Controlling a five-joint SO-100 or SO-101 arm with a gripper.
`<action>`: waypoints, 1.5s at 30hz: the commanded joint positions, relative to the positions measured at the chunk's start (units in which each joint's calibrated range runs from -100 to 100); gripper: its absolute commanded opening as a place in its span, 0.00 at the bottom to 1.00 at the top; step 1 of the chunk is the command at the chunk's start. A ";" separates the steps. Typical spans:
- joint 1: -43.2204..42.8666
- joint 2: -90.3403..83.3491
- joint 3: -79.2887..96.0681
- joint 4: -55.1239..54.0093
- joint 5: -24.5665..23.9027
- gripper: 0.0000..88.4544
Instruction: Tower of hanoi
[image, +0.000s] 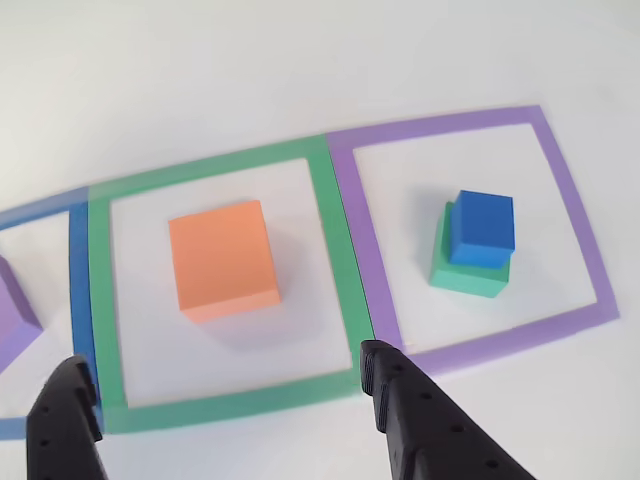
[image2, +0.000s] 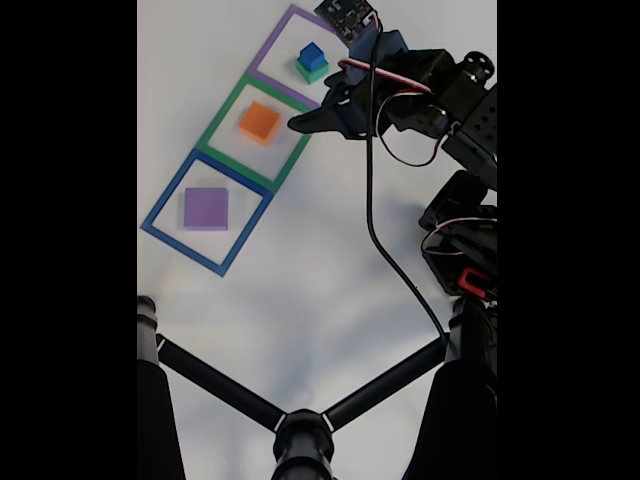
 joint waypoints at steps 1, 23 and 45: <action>0.38 1.89 11.96 -25.24 0.78 0.42; -1.83 50.29 19.87 -89.59 0.78 0.47; -5.49 78.34 6.42 -109.42 0.78 0.44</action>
